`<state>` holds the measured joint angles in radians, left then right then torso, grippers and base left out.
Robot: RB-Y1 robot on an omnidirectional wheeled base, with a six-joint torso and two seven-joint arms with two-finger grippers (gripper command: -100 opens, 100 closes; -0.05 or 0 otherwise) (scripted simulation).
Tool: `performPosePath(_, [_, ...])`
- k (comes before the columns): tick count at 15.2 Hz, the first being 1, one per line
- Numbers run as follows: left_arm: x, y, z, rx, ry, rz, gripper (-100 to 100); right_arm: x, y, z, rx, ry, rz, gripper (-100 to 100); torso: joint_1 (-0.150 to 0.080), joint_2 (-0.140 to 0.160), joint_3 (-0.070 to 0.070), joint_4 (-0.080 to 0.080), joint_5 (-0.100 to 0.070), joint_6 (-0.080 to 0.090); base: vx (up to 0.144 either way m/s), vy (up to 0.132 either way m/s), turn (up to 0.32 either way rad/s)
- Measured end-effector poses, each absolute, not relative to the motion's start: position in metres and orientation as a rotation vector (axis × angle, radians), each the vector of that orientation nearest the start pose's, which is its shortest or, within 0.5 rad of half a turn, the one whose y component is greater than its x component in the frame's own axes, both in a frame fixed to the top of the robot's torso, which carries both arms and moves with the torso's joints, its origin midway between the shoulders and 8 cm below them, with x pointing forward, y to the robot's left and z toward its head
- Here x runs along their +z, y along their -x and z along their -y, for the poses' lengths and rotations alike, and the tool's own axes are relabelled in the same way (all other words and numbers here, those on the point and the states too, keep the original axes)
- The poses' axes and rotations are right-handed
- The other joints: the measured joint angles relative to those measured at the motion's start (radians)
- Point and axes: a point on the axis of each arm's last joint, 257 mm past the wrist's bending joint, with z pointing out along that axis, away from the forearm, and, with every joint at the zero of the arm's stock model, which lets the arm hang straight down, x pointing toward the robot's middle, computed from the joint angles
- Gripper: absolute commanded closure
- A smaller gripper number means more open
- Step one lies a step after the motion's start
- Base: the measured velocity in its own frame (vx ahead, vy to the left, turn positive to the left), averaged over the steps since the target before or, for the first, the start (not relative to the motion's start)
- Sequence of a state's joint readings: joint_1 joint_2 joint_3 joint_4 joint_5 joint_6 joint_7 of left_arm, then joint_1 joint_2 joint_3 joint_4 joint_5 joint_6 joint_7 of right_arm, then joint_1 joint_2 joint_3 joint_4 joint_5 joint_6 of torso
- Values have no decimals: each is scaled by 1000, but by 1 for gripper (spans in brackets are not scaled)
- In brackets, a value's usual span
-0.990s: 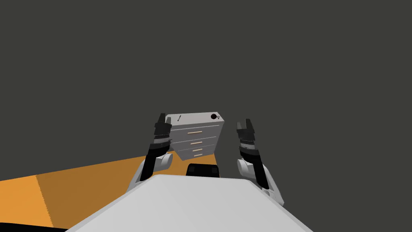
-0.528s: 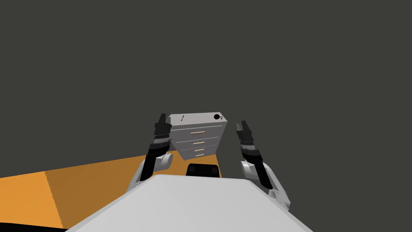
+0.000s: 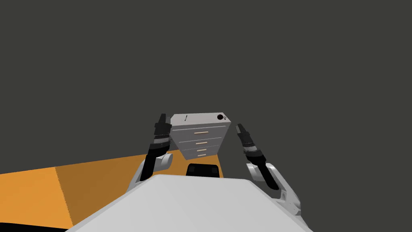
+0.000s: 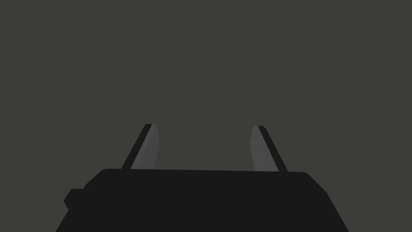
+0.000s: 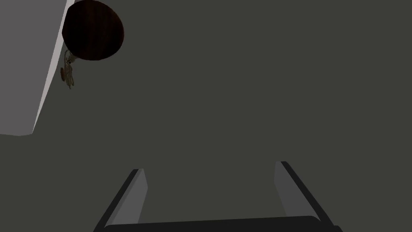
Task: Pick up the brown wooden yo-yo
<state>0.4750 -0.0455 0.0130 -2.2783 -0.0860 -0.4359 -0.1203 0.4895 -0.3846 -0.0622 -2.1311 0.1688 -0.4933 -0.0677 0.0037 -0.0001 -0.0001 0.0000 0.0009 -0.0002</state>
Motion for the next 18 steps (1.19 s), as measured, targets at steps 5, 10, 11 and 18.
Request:
performPosePath(5, [19,-357,-279,-1120,625,-682,0,-65,-375,273,1050,-282,-1203,-100,0,0,0,0,0,0,2,62,38])
performPosePath(10, [19,-357,-279,-1120,625,-682,0,-81,-377,280,977,-179,-1300,-100,0,0,0,0,0,0,4,50,33])
performPosePath(11, [19,-357,-279,-1120,625,-682,0,-85,-378,283,957,-156,-1322,-100,0,0,0,0,0,0,12,66,45])
performPosePath(18, [19,-357,-279,-1120,625,-682,0,-107,-378,300,837,5,-1455,-100,1,0,0,0,0,0,7,55,32])
